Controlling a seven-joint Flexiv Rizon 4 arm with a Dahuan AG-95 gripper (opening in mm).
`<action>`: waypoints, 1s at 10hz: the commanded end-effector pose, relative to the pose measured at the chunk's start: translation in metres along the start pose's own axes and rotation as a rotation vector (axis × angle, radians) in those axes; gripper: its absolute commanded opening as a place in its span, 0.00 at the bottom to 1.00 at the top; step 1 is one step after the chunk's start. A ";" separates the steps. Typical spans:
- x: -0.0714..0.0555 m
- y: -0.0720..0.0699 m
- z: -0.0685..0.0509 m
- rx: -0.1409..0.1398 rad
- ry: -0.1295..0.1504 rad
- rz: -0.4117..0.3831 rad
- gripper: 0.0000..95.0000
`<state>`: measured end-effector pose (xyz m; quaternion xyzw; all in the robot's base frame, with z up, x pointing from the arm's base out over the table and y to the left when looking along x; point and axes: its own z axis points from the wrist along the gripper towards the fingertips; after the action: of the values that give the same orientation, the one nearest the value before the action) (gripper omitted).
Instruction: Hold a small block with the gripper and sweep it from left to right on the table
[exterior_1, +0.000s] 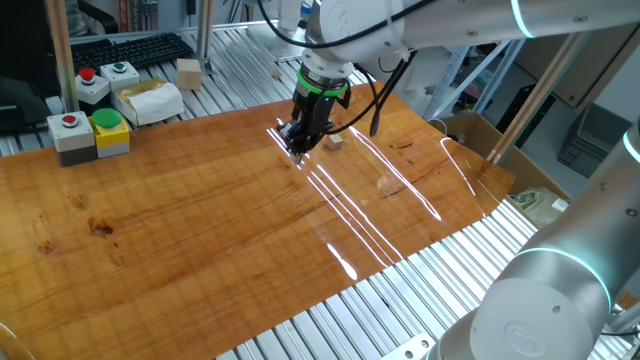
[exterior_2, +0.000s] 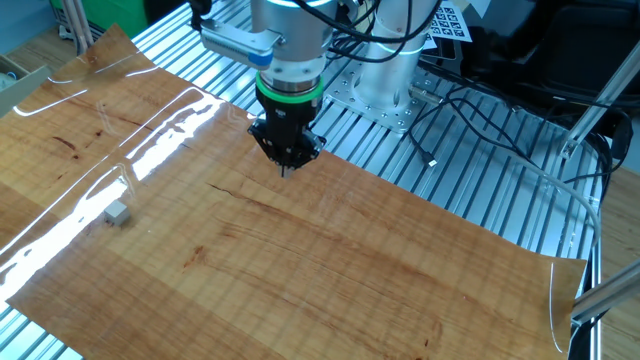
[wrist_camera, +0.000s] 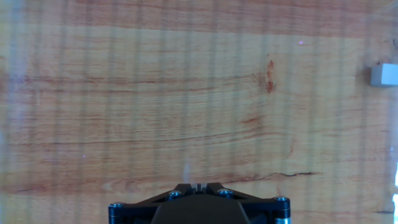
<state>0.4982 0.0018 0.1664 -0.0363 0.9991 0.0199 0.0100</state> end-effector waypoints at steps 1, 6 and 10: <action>-0.001 0.009 0.003 -0.006 0.001 0.021 0.00; -0.018 0.048 0.002 -0.013 0.003 0.051 0.00; -0.019 0.050 0.002 -0.012 0.007 0.053 0.00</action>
<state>0.5127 0.0533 0.1665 -0.0096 0.9996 0.0271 0.0083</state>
